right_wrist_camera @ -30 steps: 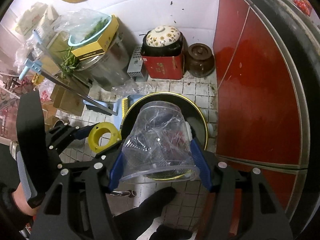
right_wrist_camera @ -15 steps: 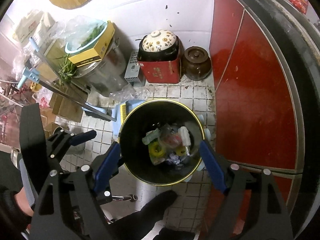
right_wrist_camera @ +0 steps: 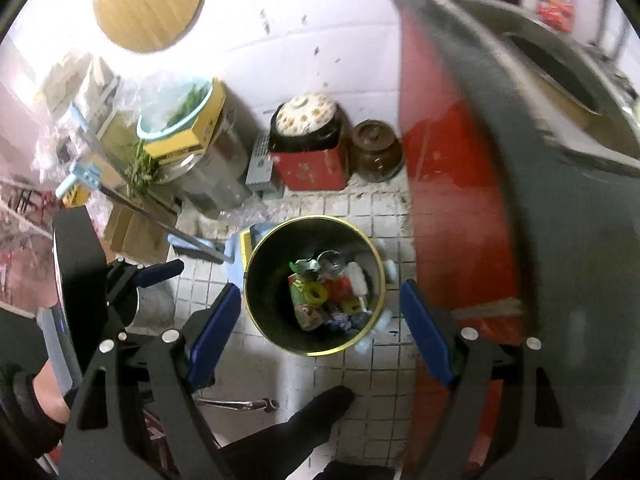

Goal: Collect trash
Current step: 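Move both tools back up over the countertop, then grasp the green marker with the left tool while the right tool grasps the purple toothpaste tube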

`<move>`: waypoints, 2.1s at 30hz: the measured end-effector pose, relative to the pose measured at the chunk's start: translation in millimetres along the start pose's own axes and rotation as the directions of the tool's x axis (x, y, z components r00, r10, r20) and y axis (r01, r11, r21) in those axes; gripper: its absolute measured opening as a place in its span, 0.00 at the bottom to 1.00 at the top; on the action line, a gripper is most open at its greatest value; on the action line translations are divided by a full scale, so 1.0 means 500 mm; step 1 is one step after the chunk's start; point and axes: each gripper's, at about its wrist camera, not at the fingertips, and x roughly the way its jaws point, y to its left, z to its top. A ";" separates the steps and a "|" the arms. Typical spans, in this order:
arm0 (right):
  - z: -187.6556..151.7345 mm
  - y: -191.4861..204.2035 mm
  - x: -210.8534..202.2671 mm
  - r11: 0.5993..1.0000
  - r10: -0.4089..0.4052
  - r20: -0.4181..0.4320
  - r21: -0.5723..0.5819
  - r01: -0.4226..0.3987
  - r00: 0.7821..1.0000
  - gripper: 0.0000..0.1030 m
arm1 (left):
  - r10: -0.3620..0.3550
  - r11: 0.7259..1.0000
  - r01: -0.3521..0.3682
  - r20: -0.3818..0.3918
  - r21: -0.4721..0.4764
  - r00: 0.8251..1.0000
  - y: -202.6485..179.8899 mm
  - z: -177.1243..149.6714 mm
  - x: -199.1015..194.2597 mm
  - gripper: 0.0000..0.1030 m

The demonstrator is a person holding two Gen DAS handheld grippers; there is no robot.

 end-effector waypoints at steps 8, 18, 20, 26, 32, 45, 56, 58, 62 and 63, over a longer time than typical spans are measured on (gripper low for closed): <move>-0.138 -0.137 -0.289 0.976 -0.163 0.150 0.167 0.138 0.975 0.77 | -0.062 0.983 0.053 0.046 0.174 0.997 -0.230 0.042 -0.164 0.80; -0.437 -0.367 -0.598 0.809 -0.471 0.149 0.466 0.358 0.869 0.77 | -0.281 0.843 0.246 0.003 0.478 0.960 -0.676 0.002 -0.287 0.82; -0.515 -0.408 -0.647 0.758 -0.516 0.124 0.528 0.384 0.848 0.77 | -0.306 0.815 0.271 -0.016 0.512 0.952 -0.750 -0.021 -0.302 0.82; -0.694 -0.466 -0.733 0.658 -0.577 0.072 0.631 0.411 0.814 0.77 | -0.338 0.756 0.305 -0.053 0.579 0.939 -0.897 -0.080 -0.342 0.82; -0.803 -0.489 -0.762 0.604 -0.590 0.046 0.688 0.403 0.806 0.77 | -0.318 0.750 0.297 -0.071 0.591 0.945 -0.972 -0.107 -0.339 0.83; -0.851 -0.581 -0.716 0.617 -0.532 0.022 0.695 0.370 0.847 0.77 | -0.250 0.776 0.255 -0.090 0.576 0.964 -1.078 -0.123 -0.281 0.83; -0.874 -0.678 -0.659 0.637 -0.467 -0.005 0.692 0.340 0.884 0.77 | -0.172 0.822 0.202 -0.106 0.533 0.979 -1.162 -0.104 -0.162 0.84; -0.875 -0.692 -0.651 0.636 -0.457 -0.006 0.696 0.332 0.889 0.77 | -0.188 0.819 0.211 -0.098 0.533 0.977 -1.172 -0.105 -0.160 0.84; -0.874 -0.719 -0.624 0.639 -0.433 -0.015 0.700 0.319 0.901 0.77 | -0.173 0.809 0.202 -0.106 0.552 0.979 -1.189 -0.112 -0.136 0.84; -0.874 -0.722 -0.619 0.640 -0.428 -0.018 0.700 0.317 0.903 0.77 | -0.185 0.822 0.213 -0.106 0.528 0.977 -1.183 -0.109 -0.132 0.85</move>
